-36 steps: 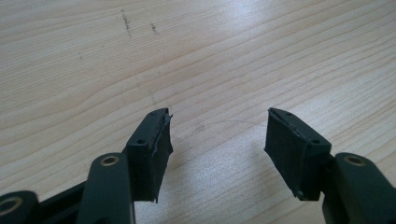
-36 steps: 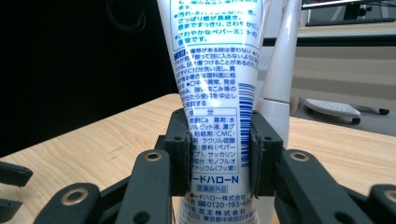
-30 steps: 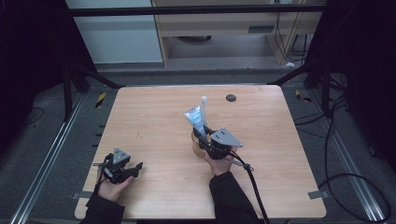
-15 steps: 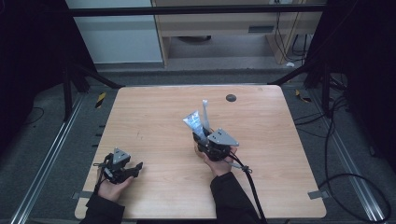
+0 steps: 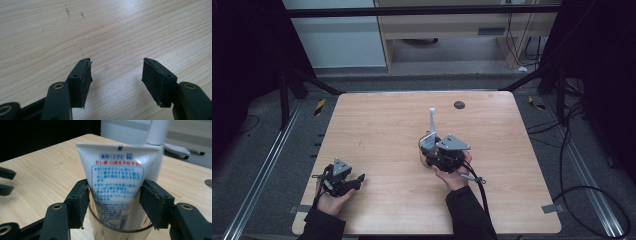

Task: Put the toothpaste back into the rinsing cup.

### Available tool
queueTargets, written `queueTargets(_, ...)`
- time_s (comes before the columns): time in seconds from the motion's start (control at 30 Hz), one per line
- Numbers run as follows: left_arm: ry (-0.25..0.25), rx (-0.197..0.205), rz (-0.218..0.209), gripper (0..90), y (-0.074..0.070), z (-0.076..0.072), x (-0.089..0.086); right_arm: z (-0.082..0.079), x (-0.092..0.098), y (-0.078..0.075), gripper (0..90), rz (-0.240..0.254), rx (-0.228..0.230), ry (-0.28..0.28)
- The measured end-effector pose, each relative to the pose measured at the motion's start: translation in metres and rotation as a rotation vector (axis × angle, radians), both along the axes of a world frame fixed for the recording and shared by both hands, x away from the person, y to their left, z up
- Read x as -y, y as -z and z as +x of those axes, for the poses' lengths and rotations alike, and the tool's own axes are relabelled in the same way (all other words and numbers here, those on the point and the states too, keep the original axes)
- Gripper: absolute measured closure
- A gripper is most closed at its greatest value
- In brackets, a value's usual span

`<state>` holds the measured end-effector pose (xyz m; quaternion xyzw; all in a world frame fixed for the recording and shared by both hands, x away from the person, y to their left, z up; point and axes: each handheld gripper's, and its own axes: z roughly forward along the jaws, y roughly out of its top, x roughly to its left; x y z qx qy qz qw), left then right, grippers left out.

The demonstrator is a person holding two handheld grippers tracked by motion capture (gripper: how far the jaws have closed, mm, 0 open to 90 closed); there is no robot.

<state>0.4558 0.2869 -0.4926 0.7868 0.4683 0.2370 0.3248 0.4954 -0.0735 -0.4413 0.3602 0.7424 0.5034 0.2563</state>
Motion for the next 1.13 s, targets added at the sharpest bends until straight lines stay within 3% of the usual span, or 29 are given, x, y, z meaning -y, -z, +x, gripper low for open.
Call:
queueTargets(0.13, 0.000, 0.001, -0.001, 39.3, 0.000, 0.000, 0.000, -0.004, 0.002, -0.005, 38.3, -0.022, -0.002, -0.001)
queueTargets(0.27, 0.000, 0.000, -0.002, 39.3, 0.000, 0.000, 0.000, -0.012, 0.007, -0.018, 36.6, 0.027, 0.036, 0.004)
queueTargets(0.43, -0.002, -0.001, -0.004, 39.2, -0.001, 0.000, -0.001, -0.016, 0.016, -0.033, 26.4, 0.040, 0.012, -0.002)
queueTargets(0.67, -0.006, 0.001, -0.012, 39.1, -0.001, -0.001, -0.002, -0.023, 0.045, -0.038, 19.3, 0.058, -0.024, 0.004)
queueTargets(0.77, -0.007, 0.002, -0.012, 38.8, -0.001, -0.001, -0.002, -0.029, 0.063, -0.035, 17.7, 0.045, -0.020, 0.021)
queueTargets(0.87, -0.007, 0.000, -0.013, 38.7, -0.001, 0.000, -0.002, -0.035, 0.084, -0.022, 16.7, -0.002, -0.046, 0.057)
queueTargets(1.13, -0.012, -0.002, -0.016, 38.2, 0.000, 0.000, -0.004, -0.042, 0.128, 0.006, 16.3, -0.051, -0.115, 0.161)
